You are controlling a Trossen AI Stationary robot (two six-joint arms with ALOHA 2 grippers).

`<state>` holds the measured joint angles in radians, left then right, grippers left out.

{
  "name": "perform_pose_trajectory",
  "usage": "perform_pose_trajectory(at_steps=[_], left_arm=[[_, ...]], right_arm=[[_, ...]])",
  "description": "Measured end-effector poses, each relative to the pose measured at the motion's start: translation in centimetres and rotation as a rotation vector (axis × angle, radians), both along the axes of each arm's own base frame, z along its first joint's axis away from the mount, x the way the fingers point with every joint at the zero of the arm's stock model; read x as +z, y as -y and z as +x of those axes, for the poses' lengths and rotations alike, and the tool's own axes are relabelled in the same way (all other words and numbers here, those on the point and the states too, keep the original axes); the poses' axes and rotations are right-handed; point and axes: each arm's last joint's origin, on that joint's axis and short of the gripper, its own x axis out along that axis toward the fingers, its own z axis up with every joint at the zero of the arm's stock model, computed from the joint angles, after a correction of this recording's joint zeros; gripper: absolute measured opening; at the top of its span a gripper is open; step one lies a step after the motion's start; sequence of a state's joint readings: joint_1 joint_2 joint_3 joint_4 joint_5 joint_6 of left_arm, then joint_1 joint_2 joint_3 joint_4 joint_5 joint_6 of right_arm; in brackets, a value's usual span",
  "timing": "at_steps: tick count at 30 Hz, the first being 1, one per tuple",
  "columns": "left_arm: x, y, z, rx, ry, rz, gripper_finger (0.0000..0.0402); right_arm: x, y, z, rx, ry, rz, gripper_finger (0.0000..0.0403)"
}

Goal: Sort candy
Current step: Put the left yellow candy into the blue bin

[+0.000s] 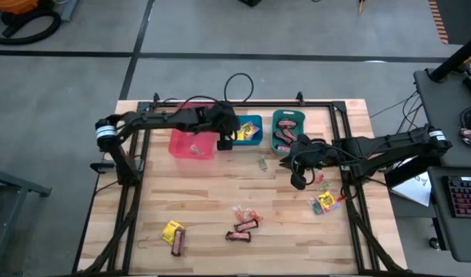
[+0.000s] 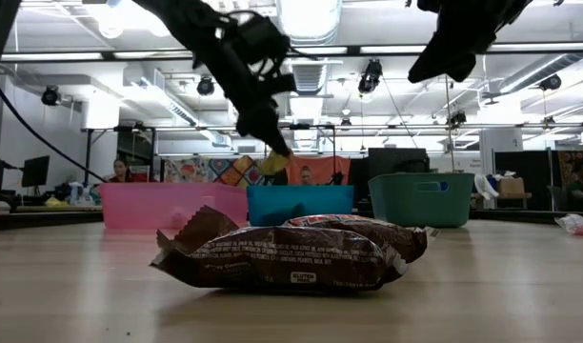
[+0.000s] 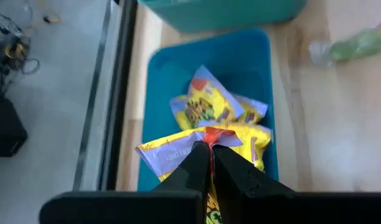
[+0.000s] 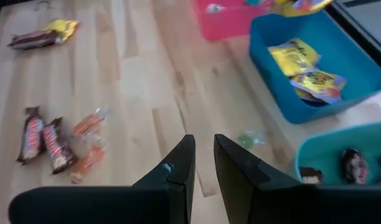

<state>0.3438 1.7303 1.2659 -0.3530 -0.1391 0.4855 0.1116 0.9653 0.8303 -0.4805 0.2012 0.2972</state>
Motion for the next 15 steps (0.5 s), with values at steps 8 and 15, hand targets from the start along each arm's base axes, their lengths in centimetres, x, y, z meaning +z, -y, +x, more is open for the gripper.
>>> perform_pose_trajectory(at_steps=[8,15], left_arm=[[-3.4,-1.1,1.6,-0.06,-0.102,0.056,0.0],[-3.6,-1.7,2.1,-0.144,-0.16,0.139,0.0]], right_arm=[[-1.0,0.2,-0.2,-0.093,-0.016,0.015,0.0054],[-1.6,0.1,-0.3,-0.116,-0.029,0.042,0.0054]])
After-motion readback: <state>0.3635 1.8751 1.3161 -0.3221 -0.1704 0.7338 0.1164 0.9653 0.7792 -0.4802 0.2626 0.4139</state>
